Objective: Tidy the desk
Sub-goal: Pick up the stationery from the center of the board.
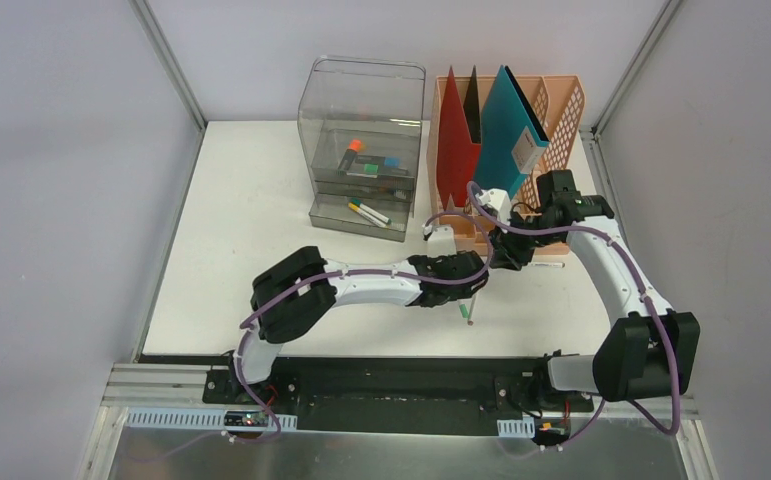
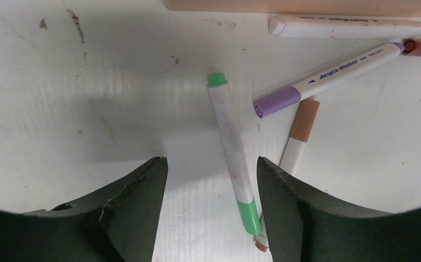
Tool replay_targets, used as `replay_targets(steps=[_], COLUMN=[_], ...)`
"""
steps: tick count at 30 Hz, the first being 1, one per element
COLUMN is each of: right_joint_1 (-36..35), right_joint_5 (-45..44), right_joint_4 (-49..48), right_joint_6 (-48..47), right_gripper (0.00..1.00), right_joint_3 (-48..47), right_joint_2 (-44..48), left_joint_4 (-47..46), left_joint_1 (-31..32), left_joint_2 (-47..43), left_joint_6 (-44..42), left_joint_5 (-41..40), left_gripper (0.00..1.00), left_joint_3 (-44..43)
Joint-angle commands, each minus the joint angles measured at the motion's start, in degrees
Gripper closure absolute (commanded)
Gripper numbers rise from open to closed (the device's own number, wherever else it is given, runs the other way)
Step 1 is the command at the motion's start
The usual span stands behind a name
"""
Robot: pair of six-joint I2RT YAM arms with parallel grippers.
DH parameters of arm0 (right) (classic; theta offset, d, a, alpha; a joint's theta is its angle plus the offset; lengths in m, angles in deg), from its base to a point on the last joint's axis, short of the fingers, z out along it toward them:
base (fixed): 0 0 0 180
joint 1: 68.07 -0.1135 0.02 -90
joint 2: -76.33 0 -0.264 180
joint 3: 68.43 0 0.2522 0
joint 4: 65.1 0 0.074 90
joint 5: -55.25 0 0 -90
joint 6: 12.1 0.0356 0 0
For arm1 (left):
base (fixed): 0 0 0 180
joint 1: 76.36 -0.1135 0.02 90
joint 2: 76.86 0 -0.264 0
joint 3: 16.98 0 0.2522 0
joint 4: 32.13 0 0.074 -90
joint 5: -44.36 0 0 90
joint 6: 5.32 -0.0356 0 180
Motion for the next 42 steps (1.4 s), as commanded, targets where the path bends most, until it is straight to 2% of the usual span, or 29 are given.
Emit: replay_targets(steps=[1,9,17,23,28,29,30,34,38,42], right_joint_1=[0.41,0.27,0.28,0.28,0.28,0.28,0.28,0.28,0.33,0.32], right_joint_5=[-0.73,-0.23,-0.30,-0.07,0.37,0.44,0.53,0.76,0.91,1.01], right_joint_4=[-1.59,-1.73,-1.72,-1.72,-1.63,-1.63,-1.63,-1.56,-1.51,-1.43], right_joint_6=[0.72,0.72,0.81,0.83,0.81,0.81,0.81,0.80,0.72,0.63], right_gripper=[0.62,0.62,0.63,0.63,0.63,0.63,0.63,0.63,0.64,0.64], right_joint_3=[-1.76,-1.53,-1.54,-1.50,-1.51,-1.45,-1.50,-1.42,-1.39,-1.42], right_joint_2=[0.22,-0.20,-0.65,-1.16,-1.46,-1.45,-1.47,-1.78,-2.10,-2.43], left_joint_4=[1.67,11.59,19.86,26.23,26.84,26.88,26.85,26.88,26.02,20.95], left_joint_1=[0.00,-0.05,0.03,0.02,0.06,0.07,0.01,-0.06,-0.54,-1.26], left_joint_2=[2.95,7.30,9.37,10.41,8.96,8.70,8.49,7.99,6.30,2.02], left_joint_6=[1.16,1.42,-0.69,-2.47,-7.46,-8.27,-9.15,-12.45,-13.56,-15.84], left_joint_5=[1.53,2.13,-0.13,-3.52,-6.35,-7.01,-7.71,-9.63,-9.56,-7.49], left_gripper=[0.40,0.63,0.66,0.73,0.79,0.85,0.87,0.87,0.92,0.98], left_joint_3=[-4.39,-10.92,-12.56,-13.33,-10.15,-9.57,-8.95,-7.62,-5.96,-1.63])
